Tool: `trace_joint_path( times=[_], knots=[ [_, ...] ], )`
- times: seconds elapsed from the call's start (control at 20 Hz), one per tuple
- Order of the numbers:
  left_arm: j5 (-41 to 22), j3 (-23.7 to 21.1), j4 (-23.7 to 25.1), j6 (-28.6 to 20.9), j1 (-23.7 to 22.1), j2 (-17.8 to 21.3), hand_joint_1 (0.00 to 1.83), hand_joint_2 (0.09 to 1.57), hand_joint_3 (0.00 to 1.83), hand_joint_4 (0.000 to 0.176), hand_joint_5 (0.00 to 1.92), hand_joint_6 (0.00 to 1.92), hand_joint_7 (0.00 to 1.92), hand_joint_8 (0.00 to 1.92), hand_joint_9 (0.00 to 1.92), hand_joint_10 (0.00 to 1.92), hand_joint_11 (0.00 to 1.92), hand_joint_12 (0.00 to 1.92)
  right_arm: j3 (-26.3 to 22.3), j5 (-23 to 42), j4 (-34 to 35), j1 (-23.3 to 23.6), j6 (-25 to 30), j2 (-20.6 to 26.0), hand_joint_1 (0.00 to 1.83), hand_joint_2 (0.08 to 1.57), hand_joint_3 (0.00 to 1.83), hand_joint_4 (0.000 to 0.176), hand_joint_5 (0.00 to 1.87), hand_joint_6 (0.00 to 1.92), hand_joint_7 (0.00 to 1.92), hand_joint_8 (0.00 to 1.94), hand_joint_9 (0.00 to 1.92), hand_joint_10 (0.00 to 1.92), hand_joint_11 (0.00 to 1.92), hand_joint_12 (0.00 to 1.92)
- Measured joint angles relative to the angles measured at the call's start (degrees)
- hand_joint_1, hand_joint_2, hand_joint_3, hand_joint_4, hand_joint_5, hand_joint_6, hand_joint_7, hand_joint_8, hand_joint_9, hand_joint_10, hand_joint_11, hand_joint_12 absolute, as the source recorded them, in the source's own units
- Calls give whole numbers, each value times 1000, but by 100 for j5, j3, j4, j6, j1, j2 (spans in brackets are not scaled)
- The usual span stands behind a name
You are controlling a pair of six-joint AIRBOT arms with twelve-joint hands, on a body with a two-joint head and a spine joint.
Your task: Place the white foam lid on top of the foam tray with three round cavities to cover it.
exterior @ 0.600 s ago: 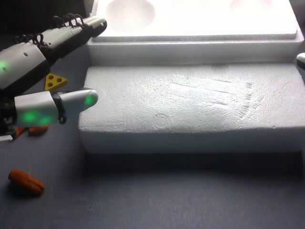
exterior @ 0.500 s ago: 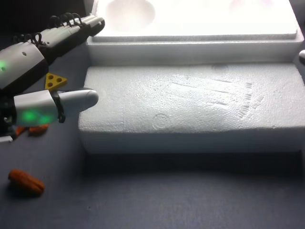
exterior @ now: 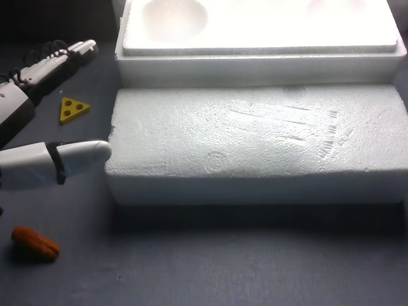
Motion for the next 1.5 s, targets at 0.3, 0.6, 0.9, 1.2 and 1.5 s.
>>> trace_joint_path(
  times=[0.3, 0.6, 0.9, 1.2, 1.5],
  knots=[
    [175, -46, -190, 39, 315, 87, 431, 982, 0, 0, 0, 0, 0, 0, 0, 0, 0, 0, -39, -26, 385, -238, -52, -76, 434, 1149, 0, 0, 0, 0, 0, 0, 0, 0, 0, 907],
    [636, 57, -247, 31, 420, 33, 381, 983, 0, 0, 48, 10, 0, 0, 0, 0, 0, 0, 94, -492, 376, -221, -131, -107, 468, 1116, 0, 0, 0, 0, 0, 0, 0, 0, 0, 471],
    [1121, 146, -149, 13, 407, -109, 442, 955, 0, 0, 38, 3, 0, 0, 0, 0, 0, 0, 188, -782, 422, -173, -157, -225, 546, 1109, 2, 0, 0, 0, 0, 0, 0, 0, 0, 202],
    [1316, 223, -138, 22, 393, -184, 521, 930, 0, 19, 44, 4, 0, 0, 0, 0, 0, 0, 400, -1167, 448, 142, -264, -450, 587, 1098, 0, 0, 0, 0, 0, 0, 0, 0, 0, 0],
    [1309, 295, -402, 72, 382, -396, 525, 932, 0, 7, 38, 0, 0, 0, 0, 0, 0, 0, 656, -1523, 710, 343, -380, -791, 569, 1067, 0, 0, 0, 0, 0, 0, 0, 0, 0, 0]
  ],
)
